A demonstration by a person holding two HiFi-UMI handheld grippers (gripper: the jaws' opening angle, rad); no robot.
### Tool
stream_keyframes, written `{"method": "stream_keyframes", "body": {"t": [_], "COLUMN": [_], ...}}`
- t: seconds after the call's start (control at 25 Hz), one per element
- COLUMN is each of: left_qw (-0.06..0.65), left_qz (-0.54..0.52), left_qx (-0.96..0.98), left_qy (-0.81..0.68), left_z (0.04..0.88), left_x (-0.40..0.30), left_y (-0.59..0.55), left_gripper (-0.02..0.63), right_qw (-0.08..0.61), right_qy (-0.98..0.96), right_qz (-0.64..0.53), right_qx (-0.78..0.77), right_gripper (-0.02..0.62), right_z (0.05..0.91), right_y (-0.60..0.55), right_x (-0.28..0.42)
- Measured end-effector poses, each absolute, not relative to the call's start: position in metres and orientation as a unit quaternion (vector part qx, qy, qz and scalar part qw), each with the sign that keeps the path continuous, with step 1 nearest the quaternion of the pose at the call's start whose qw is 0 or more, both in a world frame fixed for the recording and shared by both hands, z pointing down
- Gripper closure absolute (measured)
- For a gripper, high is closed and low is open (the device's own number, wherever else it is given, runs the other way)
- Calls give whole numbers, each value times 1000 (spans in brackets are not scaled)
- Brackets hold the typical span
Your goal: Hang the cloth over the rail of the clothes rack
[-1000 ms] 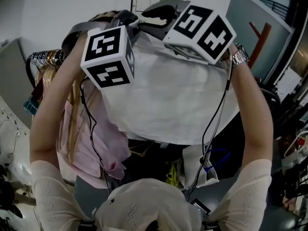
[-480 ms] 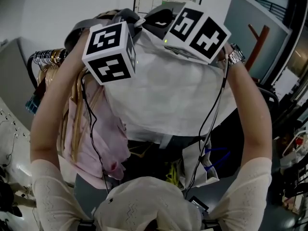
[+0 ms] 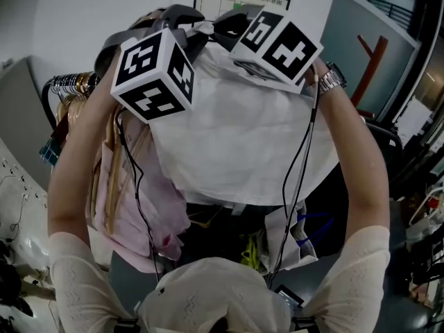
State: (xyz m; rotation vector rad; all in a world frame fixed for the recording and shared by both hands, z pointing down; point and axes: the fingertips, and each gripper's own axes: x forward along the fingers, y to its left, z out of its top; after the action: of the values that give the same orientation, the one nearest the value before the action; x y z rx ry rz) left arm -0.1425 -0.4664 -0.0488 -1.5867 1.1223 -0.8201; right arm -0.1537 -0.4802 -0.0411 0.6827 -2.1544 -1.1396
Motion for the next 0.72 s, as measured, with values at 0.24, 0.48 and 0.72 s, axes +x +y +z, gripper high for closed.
{"method": "stream_keyframes", "body": {"t": [0.24, 0.48, 0.72], "left_qw": [497, 484, 453], "left_qz": [-312, -292, -230], "left_qx": [-660, -690, -685], "left_qy": [468, 453, 522], "left_z": [-64, -55, -43], "left_x": [-149, -159, -177], "left_y": [-434, -398, -386], "left_gripper": [505, 505, 505], "right_qw": [318, 276, 228], "right_qy": [-810, -837, -809], "right_qz": [-413, -386, -413], "right_qx": [269, 273, 350], "right_gripper": [575, 499, 499], "right_z": [-27, -39, -77], "right_y": [-496, -494, -470], "right_x": [-145, -140, -106]}}
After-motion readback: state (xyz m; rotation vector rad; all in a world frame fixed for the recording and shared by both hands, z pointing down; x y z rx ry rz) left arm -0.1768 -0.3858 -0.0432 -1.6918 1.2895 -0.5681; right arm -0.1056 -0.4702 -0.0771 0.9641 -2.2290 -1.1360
